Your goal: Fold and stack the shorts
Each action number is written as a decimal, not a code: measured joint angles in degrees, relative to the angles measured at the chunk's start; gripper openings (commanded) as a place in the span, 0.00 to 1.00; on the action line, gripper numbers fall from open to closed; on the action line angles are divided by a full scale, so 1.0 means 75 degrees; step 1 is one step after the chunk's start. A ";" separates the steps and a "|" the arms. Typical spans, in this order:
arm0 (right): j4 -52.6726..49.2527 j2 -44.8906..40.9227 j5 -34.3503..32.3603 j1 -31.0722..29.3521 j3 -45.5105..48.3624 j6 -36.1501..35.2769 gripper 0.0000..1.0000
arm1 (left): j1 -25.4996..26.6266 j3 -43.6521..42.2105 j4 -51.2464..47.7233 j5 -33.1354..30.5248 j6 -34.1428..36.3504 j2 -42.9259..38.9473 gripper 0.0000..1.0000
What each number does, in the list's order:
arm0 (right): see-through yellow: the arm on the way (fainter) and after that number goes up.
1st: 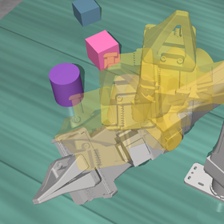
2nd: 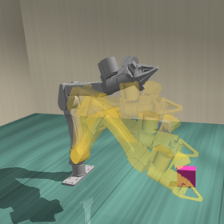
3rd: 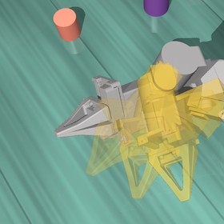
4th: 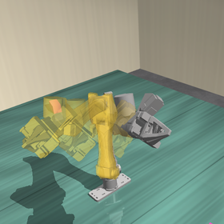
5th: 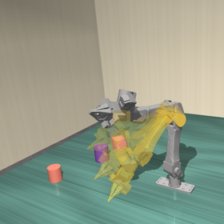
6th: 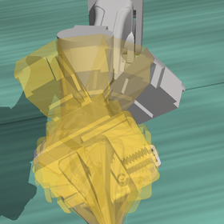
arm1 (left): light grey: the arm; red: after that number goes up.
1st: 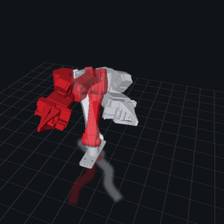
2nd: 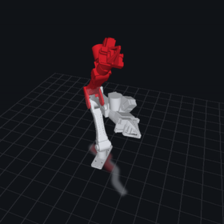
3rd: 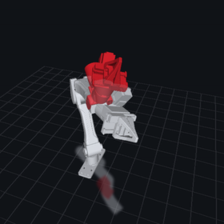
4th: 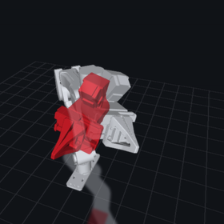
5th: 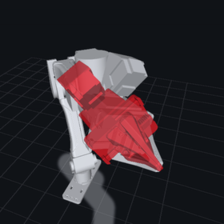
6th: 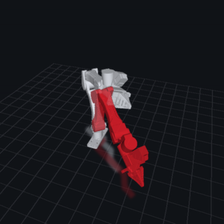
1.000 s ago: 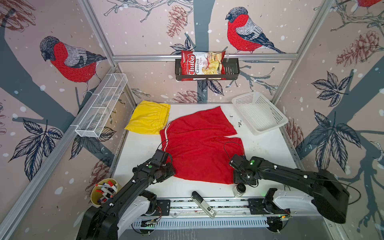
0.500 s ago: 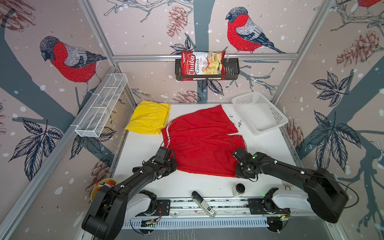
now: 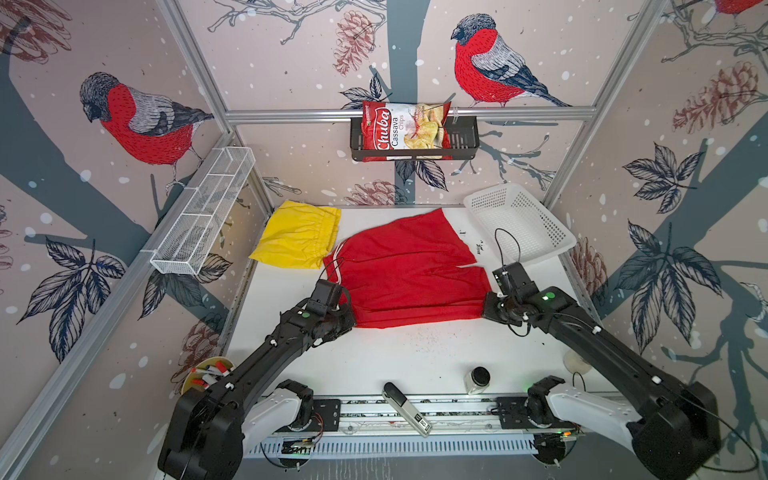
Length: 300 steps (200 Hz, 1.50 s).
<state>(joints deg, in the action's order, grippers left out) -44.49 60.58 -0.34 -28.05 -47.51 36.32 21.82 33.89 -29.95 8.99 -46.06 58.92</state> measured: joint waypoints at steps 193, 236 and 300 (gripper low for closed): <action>0.0968 0.0746 -0.0667 0.0224 -0.3587 -0.0350 0.00 | -0.0163 0.4223 -0.2474 -0.0778 0.0460 -0.0297 0.00; 0.1711 0.2649 -0.0388 0.0525 -0.4004 -0.0979 0.00 | -0.1230 0.3602 -0.1510 -0.0026 0.0883 0.0318 0.00; 0.1947 0.5435 0.0318 0.0863 -0.5584 -0.1469 0.00 | -0.2057 0.2777 -0.0475 0.1198 0.1014 0.2005 0.00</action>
<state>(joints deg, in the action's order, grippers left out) -29.89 101.34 2.04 -21.58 -89.38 25.30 6.39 54.72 -33.52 17.98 -38.46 73.95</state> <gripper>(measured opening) 0.061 0.055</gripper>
